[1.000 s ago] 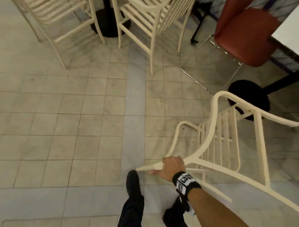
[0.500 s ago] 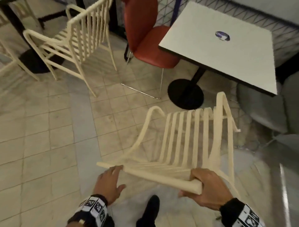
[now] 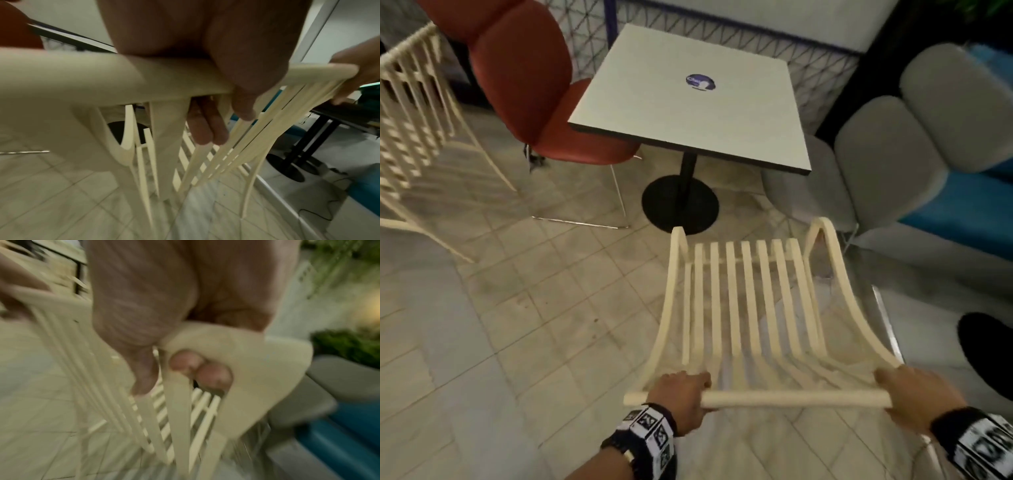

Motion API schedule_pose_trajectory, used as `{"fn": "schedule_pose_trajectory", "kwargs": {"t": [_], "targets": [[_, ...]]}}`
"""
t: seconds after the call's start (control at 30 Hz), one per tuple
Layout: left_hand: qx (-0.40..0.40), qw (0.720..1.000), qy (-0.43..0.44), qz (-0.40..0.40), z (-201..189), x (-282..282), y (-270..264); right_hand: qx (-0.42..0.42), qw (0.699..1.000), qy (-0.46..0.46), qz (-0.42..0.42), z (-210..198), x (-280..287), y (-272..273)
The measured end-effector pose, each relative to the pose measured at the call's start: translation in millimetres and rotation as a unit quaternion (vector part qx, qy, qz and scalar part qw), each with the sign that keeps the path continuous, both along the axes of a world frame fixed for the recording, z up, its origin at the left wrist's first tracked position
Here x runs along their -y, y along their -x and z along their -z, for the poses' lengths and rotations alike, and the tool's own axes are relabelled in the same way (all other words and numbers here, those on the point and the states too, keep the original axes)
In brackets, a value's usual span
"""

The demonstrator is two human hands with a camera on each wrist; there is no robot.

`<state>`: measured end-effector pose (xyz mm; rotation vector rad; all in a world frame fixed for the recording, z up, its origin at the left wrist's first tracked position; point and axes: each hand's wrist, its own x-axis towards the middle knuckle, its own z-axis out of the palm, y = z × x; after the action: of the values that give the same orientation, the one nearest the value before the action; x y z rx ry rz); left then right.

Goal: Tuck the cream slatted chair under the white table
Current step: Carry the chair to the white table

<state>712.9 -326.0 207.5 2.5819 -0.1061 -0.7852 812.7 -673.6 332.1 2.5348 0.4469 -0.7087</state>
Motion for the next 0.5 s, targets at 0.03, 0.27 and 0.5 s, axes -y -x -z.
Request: {"fn": "schedule_pose_trajectory", "kwargs": {"t": [0.03,0.27,0.5], "targets": [[-0.001,1.000,0.002,0.019,-5,12,-8,0.008,1.000,0.017,0.008,1,7,-1],[0.034,0.993,-0.056,0.103,-21,6,-44,0.002,0.993,-0.037,0.113,30,22,41],[0.015,0.989,-0.116,0.094,-22,-57,-25,-0.022,0.990,-0.080,0.118,70,-30,67]]}}
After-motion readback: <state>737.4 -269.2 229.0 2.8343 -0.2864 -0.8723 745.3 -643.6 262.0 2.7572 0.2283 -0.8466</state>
